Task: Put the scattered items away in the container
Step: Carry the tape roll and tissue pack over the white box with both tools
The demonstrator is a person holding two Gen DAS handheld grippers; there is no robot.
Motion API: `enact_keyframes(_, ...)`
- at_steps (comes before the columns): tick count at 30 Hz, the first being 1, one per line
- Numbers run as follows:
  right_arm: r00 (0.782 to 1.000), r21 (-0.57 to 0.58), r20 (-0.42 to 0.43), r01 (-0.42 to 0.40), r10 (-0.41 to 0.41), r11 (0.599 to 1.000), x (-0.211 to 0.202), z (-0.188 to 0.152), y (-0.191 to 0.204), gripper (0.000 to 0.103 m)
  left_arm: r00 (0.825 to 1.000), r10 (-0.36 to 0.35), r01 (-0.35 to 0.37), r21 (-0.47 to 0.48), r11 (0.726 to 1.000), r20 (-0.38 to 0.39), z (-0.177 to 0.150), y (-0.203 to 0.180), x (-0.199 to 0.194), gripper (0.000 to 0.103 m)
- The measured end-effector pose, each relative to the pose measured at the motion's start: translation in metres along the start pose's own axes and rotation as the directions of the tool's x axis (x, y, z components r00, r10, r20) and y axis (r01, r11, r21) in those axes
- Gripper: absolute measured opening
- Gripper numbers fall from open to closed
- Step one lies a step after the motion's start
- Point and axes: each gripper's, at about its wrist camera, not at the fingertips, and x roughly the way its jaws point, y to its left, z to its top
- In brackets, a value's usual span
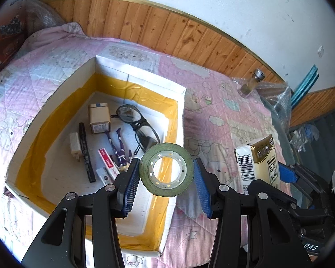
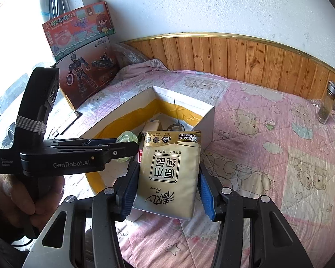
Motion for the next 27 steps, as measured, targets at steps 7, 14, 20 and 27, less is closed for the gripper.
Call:
enact_keyframes(7, 1.000, -0.038, -0.007, -0.024, 0.024, 0.999, 0.007, 0.007, 0.013, 0.051, 1.000, 0.024, -0.024, -0.021, 0.999, 0.008, 0.001, 0.022, -0.006, 0.049)
enact_keyframes(14, 0.999, -0.070, -0.019, -0.044, 0.043, 0.997, 0.013, 0.010, 0.024, 0.051, 0.999, 0.046, -0.046, -0.047, 0.998, 0.009, 0.002, 0.040, -0.009, 0.049)
enact_keyframes(20, 0.998, -0.102, -0.027, -0.064, 0.062, 0.993, 0.018, 0.014, 0.034, 0.051, 0.997, 0.068, -0.066, -0.065, 0.996, 0.024, 0.008, 0.056, -0.017, 0.049)
enact_keyframes(27, 0.995, -0.137, -0.045, -0.090, 0.085, 0.986, 0.028, 0.017, 0.046, 0.051, 0.995, 0.097, -0.094, -0.073, 0.993, 0.031, 0.015, 0.076, -0.023, 0.049)
